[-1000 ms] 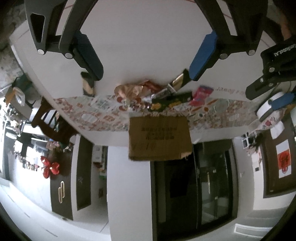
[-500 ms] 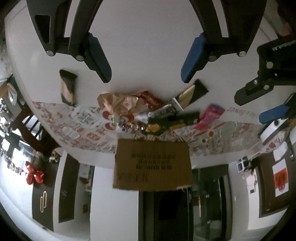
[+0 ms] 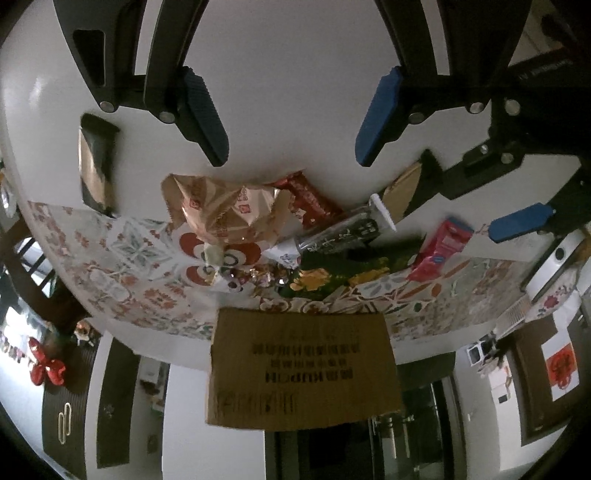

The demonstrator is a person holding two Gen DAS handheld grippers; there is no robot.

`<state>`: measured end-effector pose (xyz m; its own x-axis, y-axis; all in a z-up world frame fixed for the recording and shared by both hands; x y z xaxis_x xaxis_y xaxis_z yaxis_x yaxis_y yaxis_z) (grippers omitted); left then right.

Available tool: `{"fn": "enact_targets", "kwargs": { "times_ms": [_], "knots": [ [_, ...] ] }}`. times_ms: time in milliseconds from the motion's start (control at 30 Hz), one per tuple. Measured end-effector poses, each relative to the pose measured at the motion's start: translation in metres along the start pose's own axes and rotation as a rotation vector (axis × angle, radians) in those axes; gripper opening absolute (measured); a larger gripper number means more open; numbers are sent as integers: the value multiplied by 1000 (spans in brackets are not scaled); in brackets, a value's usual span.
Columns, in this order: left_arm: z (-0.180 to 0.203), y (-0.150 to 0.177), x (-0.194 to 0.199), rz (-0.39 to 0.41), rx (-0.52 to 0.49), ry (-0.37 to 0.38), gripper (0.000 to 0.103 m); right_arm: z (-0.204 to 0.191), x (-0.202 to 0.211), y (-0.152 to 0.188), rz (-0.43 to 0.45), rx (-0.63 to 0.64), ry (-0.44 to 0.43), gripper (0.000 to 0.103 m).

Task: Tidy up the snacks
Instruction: 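Grasp the dark chocolate bar with the left tool while the right tool grasps the red snack packet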

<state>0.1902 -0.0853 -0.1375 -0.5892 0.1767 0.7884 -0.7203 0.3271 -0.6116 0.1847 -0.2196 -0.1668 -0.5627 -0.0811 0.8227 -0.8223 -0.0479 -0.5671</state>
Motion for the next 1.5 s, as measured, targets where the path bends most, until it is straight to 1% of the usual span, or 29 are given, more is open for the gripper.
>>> {"fn": "enact_targets", "kwargs": {
  "times_ms": [67,167,267,367,500,600,700,733,767,800,833,867,900,967,1233,1500],
  "knots": [
    [1,-2,-7,-9,0,15,67,2,-4,-3,-10,0,-5,70],
    [1,-5,-16,-25,-2,34,66,4,-11,-8,-21,11,3,70],
    [1,-6,-26,-57,-7,69,61,6,-16,-12,-30,24,6,69],
    [2,-6,-34,-91,-12,99,60,5,-21,-15,-36,53,10,68],
    [3,-5,-39,-93,-37,95,59,3,-27,-18,-45,96,13,67],
    [5,-6,-43,-106,-38,112,57,0,-30,-22,-39,116,-1,62],
    [6,-7,-47,-113,-32,126,56,-2,-31,-24,-29,130,-5,54],
    [7,-7,-47,-110,-37,123,56,-3,-31,-24,-28,130,-8,49],
    [8,-7,-47,-107,-42,120,53,-3,-31,-24,-27,129,-15,44],
    [9,-7,-47,-102,-47,122,51,-3,-30,-24,-26,126,-22,43],
    [10,-8,-47,-101,-50,124,46,-4,-30,-24,-24,126,-20,42],
    [11,-8,-47,-99,-52,126,39,-5,-29,-23,-19,129,-17,40],
    [11,-8,-46,-98,-54,127,36,-5,-29,-22,-17,131,-18,39],
    [13,-7,-46,-93,-61,123,32,-6,-29,-21,-15,130,-17,36],
    [9,-1,-31,-102,-28,137,30,-14,-18,-11,-13,100,-38,34],
    [6,4,-1,-57,0,122,29,-21,7,-4,34,80,-36,34]
  ]
}}
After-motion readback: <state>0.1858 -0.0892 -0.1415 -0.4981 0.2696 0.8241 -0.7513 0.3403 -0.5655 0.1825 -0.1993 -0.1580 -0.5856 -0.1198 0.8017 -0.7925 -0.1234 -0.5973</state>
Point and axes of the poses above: each gripper's, at about its wrist camera, not at the fingertips, and x roughly against the way its jaws point, z to its right, y to its underside, the point moved 3 cm from there along -x, roughly the way its jaws point, and after that the axes turned 6 degrees about -z, right-handed, at the moved point
